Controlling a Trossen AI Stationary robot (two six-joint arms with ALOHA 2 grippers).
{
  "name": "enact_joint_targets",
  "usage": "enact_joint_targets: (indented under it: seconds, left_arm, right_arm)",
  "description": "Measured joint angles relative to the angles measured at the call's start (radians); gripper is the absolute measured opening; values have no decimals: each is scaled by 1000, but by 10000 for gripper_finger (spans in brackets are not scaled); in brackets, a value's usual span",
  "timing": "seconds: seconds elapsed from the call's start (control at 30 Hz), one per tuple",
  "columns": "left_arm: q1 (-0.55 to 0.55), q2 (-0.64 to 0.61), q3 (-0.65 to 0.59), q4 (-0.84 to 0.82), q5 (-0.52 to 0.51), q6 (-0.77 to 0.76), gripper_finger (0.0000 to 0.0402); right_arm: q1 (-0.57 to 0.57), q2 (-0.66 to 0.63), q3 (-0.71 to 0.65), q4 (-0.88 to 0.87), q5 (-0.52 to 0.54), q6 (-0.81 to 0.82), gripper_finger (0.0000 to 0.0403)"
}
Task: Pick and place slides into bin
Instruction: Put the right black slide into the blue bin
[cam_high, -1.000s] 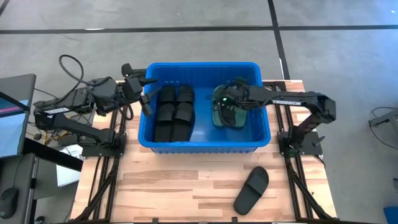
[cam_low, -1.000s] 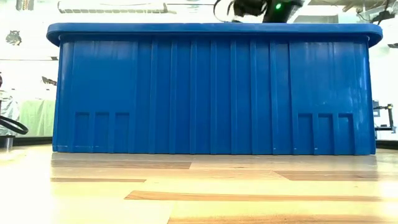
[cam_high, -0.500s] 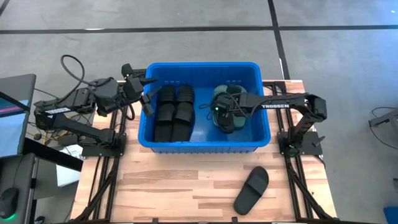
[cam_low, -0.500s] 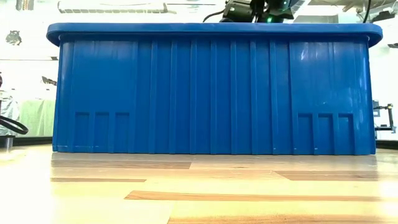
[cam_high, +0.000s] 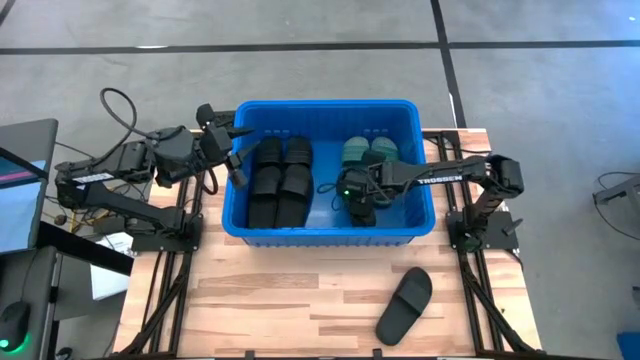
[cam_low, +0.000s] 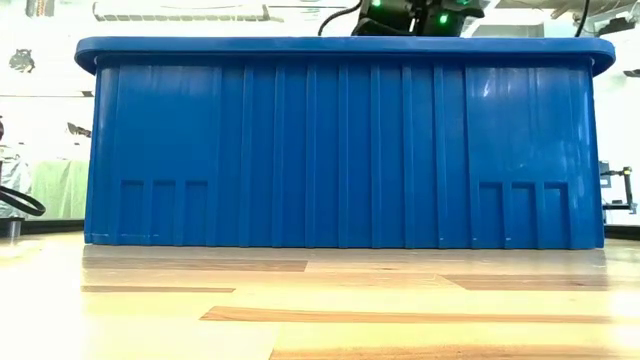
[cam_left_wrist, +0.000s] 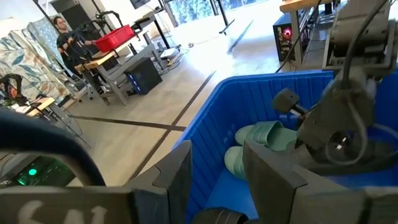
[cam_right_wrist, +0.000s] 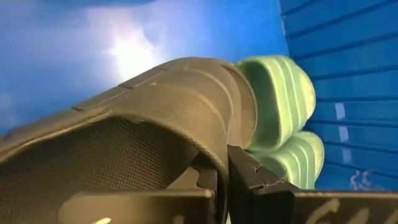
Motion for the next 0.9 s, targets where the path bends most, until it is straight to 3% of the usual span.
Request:
enact_joint_targets:
  seconds: [0.4, 0.53, 0.9]
  left_arm:
    - [0, 4, 0, -7, 0, -8, 133]
    - [0, 4, 0, -7, 0, -13, 133]
    - [0, 4, 0, -16, -7, -16, 133]
  right_arm:
    - [-65, 49, 0, 43, -12, -36, 0]
    - [-90, 51, 0, 51, -61, -36, 2]
    - [-100, 51, 1, 55, -137, -90, 45]
